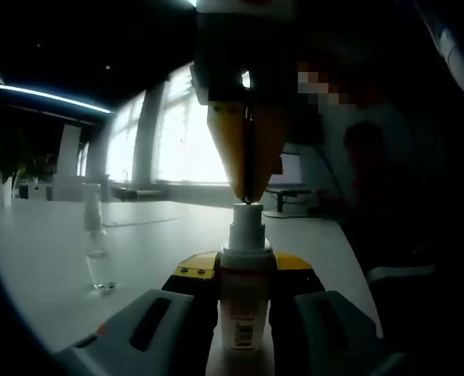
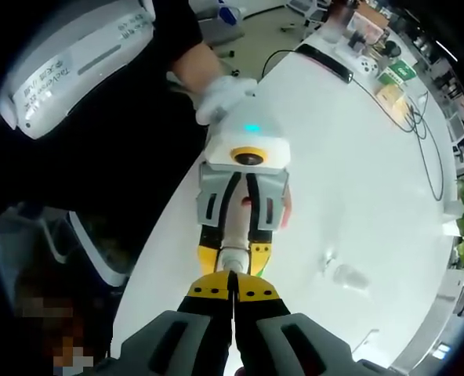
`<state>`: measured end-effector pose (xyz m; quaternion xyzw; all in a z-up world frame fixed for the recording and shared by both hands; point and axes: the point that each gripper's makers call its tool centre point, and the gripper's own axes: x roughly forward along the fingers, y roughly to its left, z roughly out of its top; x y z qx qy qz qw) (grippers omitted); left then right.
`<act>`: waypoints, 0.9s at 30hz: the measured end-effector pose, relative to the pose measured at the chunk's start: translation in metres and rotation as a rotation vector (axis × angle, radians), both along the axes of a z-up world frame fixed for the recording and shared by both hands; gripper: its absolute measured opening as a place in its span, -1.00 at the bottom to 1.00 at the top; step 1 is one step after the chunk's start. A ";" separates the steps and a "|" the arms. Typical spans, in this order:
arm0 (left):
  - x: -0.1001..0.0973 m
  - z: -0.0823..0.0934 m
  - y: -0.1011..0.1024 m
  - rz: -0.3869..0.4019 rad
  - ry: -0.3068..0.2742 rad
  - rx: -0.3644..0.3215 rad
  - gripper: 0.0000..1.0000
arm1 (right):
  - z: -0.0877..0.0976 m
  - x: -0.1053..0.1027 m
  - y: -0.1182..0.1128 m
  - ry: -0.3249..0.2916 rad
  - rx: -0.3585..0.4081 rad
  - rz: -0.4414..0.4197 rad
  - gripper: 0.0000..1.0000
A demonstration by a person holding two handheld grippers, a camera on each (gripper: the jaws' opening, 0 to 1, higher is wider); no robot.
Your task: Clamp pump bottle remove cover press pump head put on cover
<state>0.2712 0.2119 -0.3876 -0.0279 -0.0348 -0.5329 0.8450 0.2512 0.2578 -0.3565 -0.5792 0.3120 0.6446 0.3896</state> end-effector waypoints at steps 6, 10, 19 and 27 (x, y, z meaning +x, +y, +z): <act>0.000 0.000 0.000 0.000 -0.001 0.001 -0.70 | -0.002 0.000 0.000 -0.010 -0.015 0.011 -1.00; 0.000 0.000 0.000 0.000 -0.001 0.001 -0.70 | -0.004 -0.001 0.001 0.000 -0.020 0.011 -1.00; 0.000 0.000 0.000 0.001 -0.002 0.002 -0.70 | 0.000 0.000 0.000 -0.009 0.008 -0.012 -1.00; 0.000 0.000 0.000 0.003 -0.002 0.001 -0.70 | 0.001 0.000 0.001 -0.009 -0.010 0.002 -1.00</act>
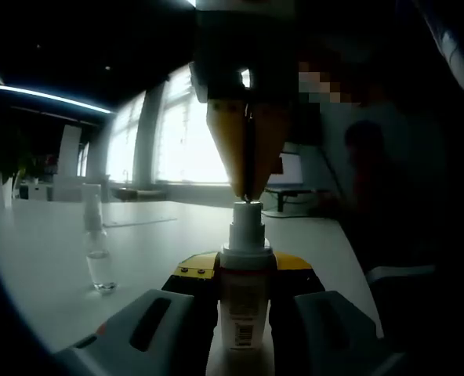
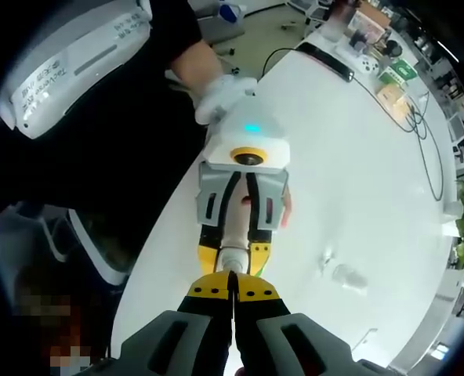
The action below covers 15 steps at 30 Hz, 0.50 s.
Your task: Clamp pump bottle remove cover press pump head put on cover
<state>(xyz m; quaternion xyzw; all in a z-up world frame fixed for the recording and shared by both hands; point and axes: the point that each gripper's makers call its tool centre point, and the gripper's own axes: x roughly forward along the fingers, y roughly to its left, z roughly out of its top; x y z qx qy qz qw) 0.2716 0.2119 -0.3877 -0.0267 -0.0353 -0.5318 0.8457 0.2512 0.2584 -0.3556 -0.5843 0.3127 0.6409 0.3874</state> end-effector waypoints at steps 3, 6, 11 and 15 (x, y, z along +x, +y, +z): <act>0.000 0.000 0.000 0.000 0.000 0.000 -0.70 | 0.000 0.000 0.000 0.002 0.002 -0.001 -1.00; 0.000 0.000 0.000 0.000 0.001 -0.001 -0.70 | 0.000 0.000 0.000 0.007 0.008 -0.007 -1.00; 0.000 0.000 0.000 0.000 0.001 -0.001 -0.70 | 0.001 0.001 0.000 0.007 0.011 -0.010 -1.00; 0.000 0.000 0.000 0.000 0.000 -0.001 -0.70 | 0.001 0.002 0.000 0.007 0.012 -0.008 -1.00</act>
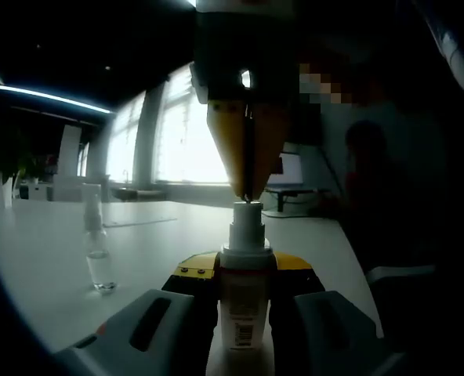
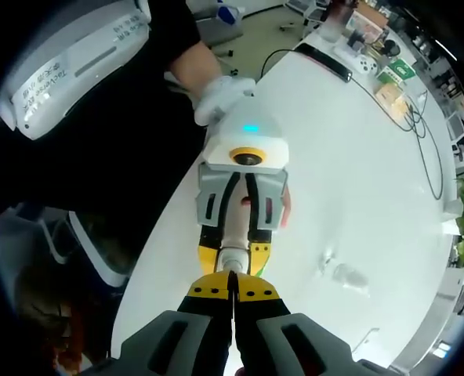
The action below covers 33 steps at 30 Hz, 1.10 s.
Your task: Clamp pump bottle remove cover press pump head put on cover
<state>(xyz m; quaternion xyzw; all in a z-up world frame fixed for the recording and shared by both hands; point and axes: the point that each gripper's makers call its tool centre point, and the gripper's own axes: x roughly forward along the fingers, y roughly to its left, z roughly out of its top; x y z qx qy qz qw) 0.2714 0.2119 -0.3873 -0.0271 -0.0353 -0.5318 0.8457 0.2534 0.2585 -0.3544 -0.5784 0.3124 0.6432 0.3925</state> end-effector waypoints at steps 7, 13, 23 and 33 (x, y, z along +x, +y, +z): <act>0.000 0.000 0.000 0.000 0.000 0.000 -0.70 | 0.000 0.000 0.000 0.000 -0.010 0.012 -1.00; 0.000 0.000 0.000 0.000 0.000 0.000 -0.70 | 0.000 0.001 0.000 0.001 -0.014 0.015 -1.00; 0.000 0.000 0.000 0.000 0.000 0.000 -0.70 | 0.000 0.001 0.000 0.002 -0.013 0.011 -1.00; 0.000 0.000 0.000 0.000 -0.001 0.000 -0.70 | 0.000 0.000 -0.001 0.001 -0.011 0.008 -1.00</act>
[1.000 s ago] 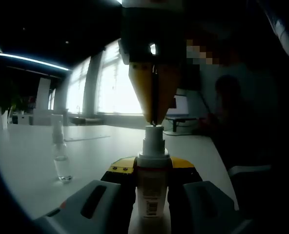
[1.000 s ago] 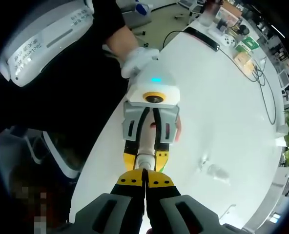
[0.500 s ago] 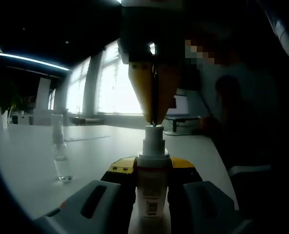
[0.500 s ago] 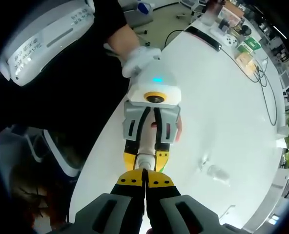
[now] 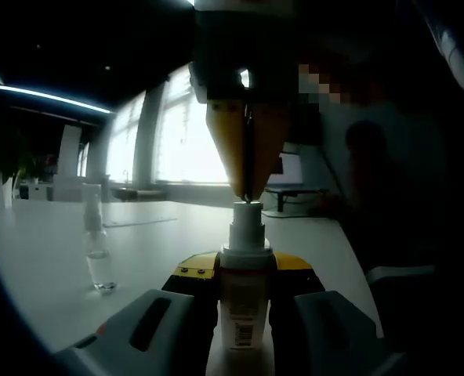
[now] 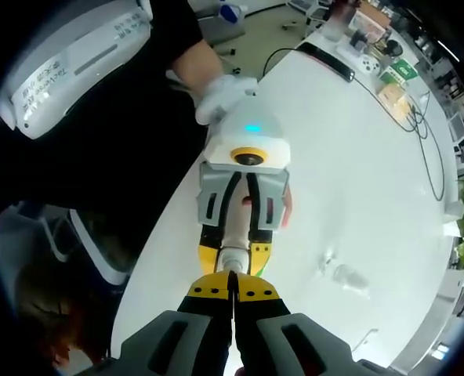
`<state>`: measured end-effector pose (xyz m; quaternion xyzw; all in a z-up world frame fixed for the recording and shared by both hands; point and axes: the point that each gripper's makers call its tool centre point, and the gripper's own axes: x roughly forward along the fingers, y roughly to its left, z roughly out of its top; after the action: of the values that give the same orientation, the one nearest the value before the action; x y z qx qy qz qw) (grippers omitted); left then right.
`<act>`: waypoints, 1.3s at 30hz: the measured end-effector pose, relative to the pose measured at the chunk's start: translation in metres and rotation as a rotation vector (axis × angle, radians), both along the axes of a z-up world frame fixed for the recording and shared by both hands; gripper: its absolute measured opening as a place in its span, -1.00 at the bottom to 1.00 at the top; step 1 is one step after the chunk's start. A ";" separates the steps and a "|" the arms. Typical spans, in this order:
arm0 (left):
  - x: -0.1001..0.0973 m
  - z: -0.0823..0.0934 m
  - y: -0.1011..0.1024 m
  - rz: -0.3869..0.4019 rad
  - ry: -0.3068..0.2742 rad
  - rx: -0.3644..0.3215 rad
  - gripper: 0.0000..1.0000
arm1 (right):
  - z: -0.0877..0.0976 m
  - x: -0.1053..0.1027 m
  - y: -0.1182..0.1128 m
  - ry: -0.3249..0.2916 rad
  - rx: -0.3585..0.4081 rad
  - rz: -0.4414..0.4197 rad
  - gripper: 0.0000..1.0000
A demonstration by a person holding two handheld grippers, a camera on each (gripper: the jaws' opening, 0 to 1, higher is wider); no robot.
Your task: Clamp pump bottle remove cover press pump head put on cover
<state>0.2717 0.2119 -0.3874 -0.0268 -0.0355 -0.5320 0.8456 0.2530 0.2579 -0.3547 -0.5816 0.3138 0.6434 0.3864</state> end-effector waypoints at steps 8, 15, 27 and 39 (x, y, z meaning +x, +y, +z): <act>0.000 0.000 0.000 0.000 0.000 0.000 -0.70 | -0.001 0.000 0.000 0.004 -0.002 -0.004 -1.00; 0.000 0.000 0.000 -0.001 0.000 0.000 -0.70 | -0.004 -0.002 0.000 0.007 -0.008 0.007 -1.00; 0.000 0.000 0.000 0.000 0.001 0.000 -0.70 | -0.008 -0.004 0.001 0.004 -0.026 0.023 -1.00; 0.000 0.000 0.000 0.002 0.003 -0.002 -0.70 | -0.001 -0.003 0.000 -0.024 0.003 0.019 -1.00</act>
<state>0.2717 0.2120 -0.3877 -0.0282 -0.0348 -0.5311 0.8461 0.2504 0.2582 -0.3560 -0.5918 0.3023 0.6405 0.3849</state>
